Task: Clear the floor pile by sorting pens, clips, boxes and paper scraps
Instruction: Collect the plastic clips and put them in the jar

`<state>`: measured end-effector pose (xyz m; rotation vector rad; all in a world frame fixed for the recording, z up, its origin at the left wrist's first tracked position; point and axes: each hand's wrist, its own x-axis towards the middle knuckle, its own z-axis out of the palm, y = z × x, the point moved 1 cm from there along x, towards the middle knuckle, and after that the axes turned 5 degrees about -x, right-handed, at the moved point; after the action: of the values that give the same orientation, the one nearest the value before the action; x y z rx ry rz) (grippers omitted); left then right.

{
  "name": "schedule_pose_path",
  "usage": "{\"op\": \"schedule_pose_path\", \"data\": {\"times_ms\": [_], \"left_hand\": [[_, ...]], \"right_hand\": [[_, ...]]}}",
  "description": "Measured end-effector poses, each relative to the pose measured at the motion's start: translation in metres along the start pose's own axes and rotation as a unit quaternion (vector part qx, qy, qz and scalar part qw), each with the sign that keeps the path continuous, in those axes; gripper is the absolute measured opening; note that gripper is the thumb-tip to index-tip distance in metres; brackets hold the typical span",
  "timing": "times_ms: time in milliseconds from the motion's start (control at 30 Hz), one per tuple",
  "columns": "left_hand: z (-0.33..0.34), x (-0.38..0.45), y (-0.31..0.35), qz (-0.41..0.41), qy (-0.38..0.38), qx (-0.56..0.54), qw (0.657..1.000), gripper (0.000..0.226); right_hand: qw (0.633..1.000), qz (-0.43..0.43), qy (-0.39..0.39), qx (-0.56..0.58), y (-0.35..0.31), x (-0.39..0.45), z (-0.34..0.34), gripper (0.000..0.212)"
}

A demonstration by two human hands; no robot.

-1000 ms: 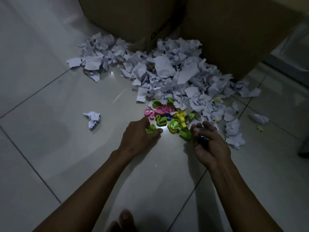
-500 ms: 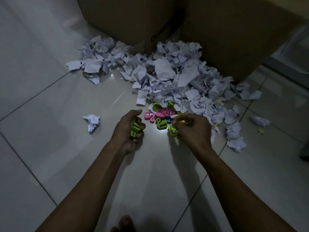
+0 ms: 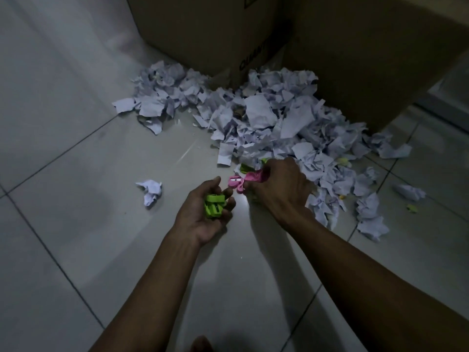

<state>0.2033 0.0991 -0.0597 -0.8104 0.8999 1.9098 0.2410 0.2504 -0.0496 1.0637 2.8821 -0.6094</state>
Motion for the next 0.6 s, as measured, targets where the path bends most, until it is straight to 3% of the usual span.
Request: {"op": "schedule_pose_path", "data": {"times_ms": [100, 167, 233, 267, 300, 333, 367, 433, 500, 567, 600], "left_hand": [[0.002, 0.000, 0.003, 0.074, 0.065, 0.145, 0.985, 0.024], [0.003, 0.004, 0.005, 0.214, 0.121, 0.320, 0.915, 0.025], [0.005, 0.009, 0.006, 0.345, 0.149, 0.522, 0.766, 0.028], [0.006, 0.012, 0.007, 0.370, 0.155, 0.610, 0.683, 0.034], [0.008, 0.015, 0.008, 0.373, 0.155, 0.672, 0.621, 0.040], [0.010, 0.017, 0.008, 0.368, 0.146, 0.711, 0.581, 0.044], [0.011, 0.020, 0.008, 0.366, 0.136, 0.738, 0.550, 0.046], [0.016, 0.023, 0.006, 0.374, 0.125, 0.766, 0.508, 0.047], [0.017, 0.024, 0.006, 0.377, 0.133, 0.778, 0.486, 0.048], [0.015, 0.026, 0.007, 0.368, 0.133, 0.779, 0.489, 0.050], [0.013, 0.027, 0.008, 0.362, 0.130, 0.770, 0.509, 0.051]], "right_hand": [[0.996, 0.022, 0.024, 0.089, 0.004, -0.005, -0.011, 0.042], [0.956, 0.071, 0.013, 0.286, 0.011, -0.011, -0.022, 0.037], [0.836, 0.149, -0.058, 0.525, 0.024, -0.017, -0.030, 0.030], [0.754, 0.179, -0.116, 0.621, 0.030, -0.022, -0.032, 0.022], [0.674, 0.198, -0.161, 0.693, 0.037, -0.026, -0.032, 0.020], [0.617, 0.199, -0.191, 0.737, 0.044, -0.029, -0.032, 0.028], [0.587, 0.186, -0.205, 0.761, 0.050, -0.032, -0.031, 0.041], [0.564, 0.165, -0.211, 0.781, 0.061, -0.035, -0.030, 0.057], [0.543, 0.147, -0.215, 0.799, 0.066, -0.039, -0.030, 0.056], [0.526, 0.131, -0.208, 0.814, 0.070, -0.039, -0.032, 0.054], [0.522, 0.122, -0.202, 0.820, 0.072, -0.039, -0.033, 0.055]]}}
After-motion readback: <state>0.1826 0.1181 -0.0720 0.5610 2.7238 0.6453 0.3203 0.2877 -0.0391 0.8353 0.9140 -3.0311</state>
